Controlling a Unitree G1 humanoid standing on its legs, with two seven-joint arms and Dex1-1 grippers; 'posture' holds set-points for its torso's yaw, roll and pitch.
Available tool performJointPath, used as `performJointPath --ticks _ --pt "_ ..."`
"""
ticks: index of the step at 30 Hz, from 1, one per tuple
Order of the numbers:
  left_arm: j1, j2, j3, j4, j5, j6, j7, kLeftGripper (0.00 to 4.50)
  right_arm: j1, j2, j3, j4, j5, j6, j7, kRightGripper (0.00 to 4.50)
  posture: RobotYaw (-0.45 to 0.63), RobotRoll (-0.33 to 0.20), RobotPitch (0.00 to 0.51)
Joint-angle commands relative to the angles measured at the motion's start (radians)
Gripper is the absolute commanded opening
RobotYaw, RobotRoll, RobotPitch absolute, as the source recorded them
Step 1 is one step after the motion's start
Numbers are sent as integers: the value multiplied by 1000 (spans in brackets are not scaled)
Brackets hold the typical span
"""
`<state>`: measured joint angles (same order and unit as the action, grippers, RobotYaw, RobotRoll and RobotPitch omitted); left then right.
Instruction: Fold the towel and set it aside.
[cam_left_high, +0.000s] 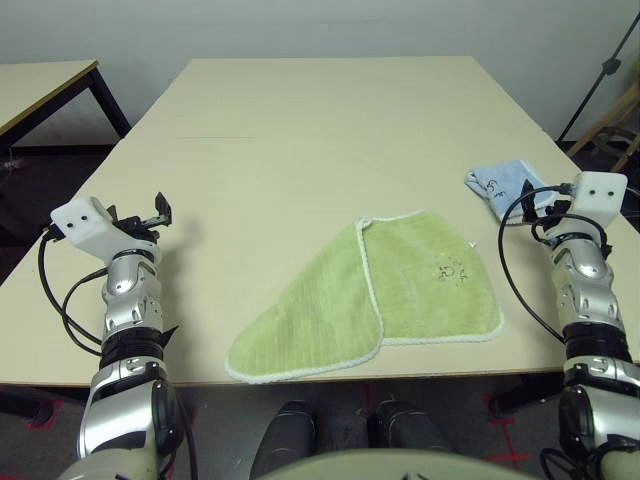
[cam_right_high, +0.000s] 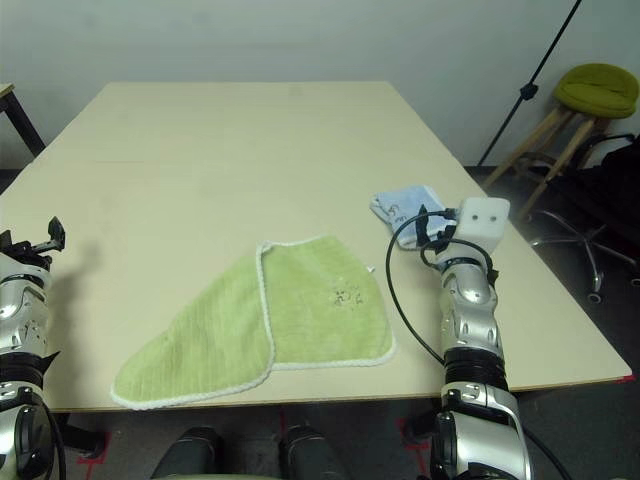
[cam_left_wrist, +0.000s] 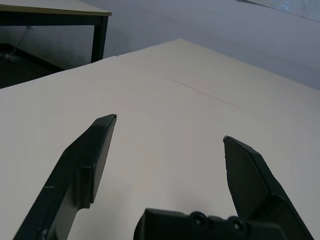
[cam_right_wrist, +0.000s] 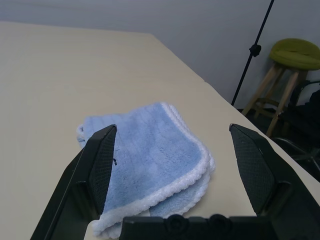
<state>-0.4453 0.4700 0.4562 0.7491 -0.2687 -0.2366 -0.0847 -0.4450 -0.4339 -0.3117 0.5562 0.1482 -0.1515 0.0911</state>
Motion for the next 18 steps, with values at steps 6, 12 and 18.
performJointPath --ticks 6,12,18 --pt "14 -9 -3 -14 -8 8 -20 4500 -23 14 18 -25 8 35 31 4455 45 0 64" --pt "29 -8 -48 -96 -36 45 -174 4500 -57 17 42 -108 34 147 96 4455 32 0 50" --pt "26 27 -92 -149 -104 132 -432 4500 -102 16 77 -255 110 402 191 4455 52 0 46"
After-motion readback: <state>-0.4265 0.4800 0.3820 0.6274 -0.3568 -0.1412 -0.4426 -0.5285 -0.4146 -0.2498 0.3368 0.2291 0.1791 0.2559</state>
